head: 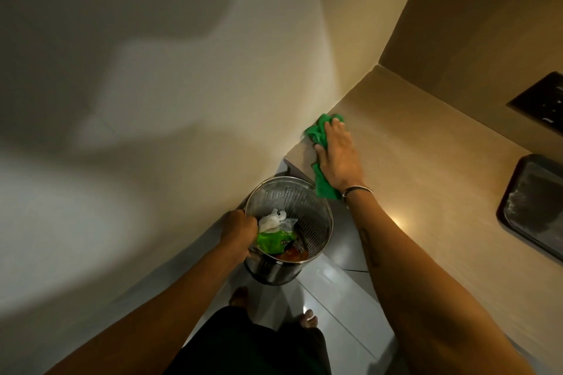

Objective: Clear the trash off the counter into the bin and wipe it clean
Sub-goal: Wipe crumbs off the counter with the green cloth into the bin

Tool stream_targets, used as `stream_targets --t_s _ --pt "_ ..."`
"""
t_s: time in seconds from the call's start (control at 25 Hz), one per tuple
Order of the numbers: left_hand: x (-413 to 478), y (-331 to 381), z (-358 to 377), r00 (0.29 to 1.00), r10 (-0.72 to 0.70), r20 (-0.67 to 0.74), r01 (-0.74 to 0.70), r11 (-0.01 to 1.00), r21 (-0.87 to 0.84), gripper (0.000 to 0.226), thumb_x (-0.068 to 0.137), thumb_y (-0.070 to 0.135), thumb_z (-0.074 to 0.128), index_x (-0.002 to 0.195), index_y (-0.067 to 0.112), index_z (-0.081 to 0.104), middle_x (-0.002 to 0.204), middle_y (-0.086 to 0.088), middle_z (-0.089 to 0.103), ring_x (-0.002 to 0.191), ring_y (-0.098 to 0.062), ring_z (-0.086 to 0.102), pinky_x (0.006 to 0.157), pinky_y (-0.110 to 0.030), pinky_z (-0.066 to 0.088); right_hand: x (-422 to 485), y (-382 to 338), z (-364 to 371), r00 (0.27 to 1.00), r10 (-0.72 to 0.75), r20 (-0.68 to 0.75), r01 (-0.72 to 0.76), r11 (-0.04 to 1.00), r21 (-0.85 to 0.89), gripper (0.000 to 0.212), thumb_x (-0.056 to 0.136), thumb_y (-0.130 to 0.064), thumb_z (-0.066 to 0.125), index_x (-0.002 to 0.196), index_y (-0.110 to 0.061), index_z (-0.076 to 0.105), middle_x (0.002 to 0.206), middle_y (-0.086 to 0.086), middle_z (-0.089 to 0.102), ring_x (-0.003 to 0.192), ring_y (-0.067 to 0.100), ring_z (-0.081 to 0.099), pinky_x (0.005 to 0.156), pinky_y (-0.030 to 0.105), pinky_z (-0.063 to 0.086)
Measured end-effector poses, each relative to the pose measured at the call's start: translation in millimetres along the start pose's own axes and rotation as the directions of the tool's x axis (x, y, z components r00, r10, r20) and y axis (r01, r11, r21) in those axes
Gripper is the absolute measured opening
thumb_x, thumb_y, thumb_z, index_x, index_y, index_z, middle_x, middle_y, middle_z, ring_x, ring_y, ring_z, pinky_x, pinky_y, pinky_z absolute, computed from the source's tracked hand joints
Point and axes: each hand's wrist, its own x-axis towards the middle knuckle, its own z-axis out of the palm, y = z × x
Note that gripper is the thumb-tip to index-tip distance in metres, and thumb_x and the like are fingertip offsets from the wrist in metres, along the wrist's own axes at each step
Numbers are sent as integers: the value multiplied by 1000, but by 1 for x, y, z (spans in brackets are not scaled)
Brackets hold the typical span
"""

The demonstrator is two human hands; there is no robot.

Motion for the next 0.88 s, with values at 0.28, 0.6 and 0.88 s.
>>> stream_targets --t_s 0.28,0.6,0.88 --pt "-13 6 -4 1000 -26 14 26 1000 -12 26 102 4 45 115 -4 67 110 -28 70 94 -50 73 61 -68 65 -65 -44 14 934 -350 71 347 937 48 66 89 9 63 152 -5 46 157 21 46 148 38 42 124 52 33" --pt "-13 -6 4 999 18 -28 -19 1000 -24 22 99 0 48 103 -2 69 97 -26 71 74 -40 71 41 -45 61 -156 0 -41 903 182 -389 -52 945 322 60 96 -21 47 154 -11 42 155 15 50 142 29 46 119 44 41" --pt "36 -41 36 981 192 3 -186 949 256 21 78 24 62 91 19 77 82 -17 79 69 -42 78 61 -61 67 -167 106 -58 692 615 -378 -645 762 61 68 108 -36 45 162 -5 19 171 18 18 159 39 12 129 56 19"
